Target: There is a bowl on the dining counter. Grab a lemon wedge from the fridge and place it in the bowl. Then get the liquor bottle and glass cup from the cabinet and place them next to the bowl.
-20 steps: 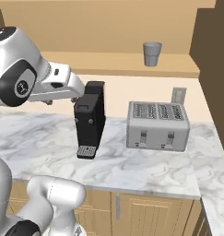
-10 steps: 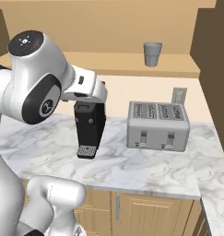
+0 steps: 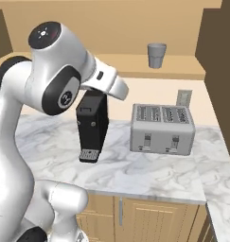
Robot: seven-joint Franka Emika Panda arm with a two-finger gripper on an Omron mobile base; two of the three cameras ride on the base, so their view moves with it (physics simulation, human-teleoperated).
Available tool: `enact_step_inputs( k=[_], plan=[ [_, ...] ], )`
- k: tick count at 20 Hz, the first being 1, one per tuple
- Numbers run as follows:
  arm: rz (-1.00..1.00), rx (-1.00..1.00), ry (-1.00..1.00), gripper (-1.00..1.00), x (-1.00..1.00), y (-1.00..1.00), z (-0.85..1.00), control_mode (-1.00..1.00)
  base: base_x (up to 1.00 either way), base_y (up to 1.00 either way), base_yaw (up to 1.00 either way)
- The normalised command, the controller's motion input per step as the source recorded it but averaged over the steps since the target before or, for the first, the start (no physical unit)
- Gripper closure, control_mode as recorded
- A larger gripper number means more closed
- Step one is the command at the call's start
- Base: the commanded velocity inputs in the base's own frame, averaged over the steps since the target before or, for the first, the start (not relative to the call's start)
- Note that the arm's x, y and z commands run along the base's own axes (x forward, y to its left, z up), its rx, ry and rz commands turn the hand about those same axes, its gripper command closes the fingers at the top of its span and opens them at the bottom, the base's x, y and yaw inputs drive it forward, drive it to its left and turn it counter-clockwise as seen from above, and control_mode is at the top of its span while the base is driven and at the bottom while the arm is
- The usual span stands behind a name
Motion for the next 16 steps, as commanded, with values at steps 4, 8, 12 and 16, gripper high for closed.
enact_step_inputs(
  k=[4, 8, 12, 16],
  plan=[
    [-0.12, 0.27, -0.05, -1.00, 0.43, -0.58, 0.22, -1.00, 0.00, 0.00, 0.00],
    [0.00, 0.30, -0.22, -1.00, 0.18, -0.44, 0.06, -1.00, 0.00, 0.00, 0.00],
    [0.00, 0.27, -0.21, -1.00, 0.44, -0.15, 0.07, -1.00, 0.00, 0.00, 0.00],
    [-0.03, 0.15, -0.04, -1.00, 0.98, 0.00, 0.09, -1.00, 0.00, 0.00, 0.00]
  ],
)
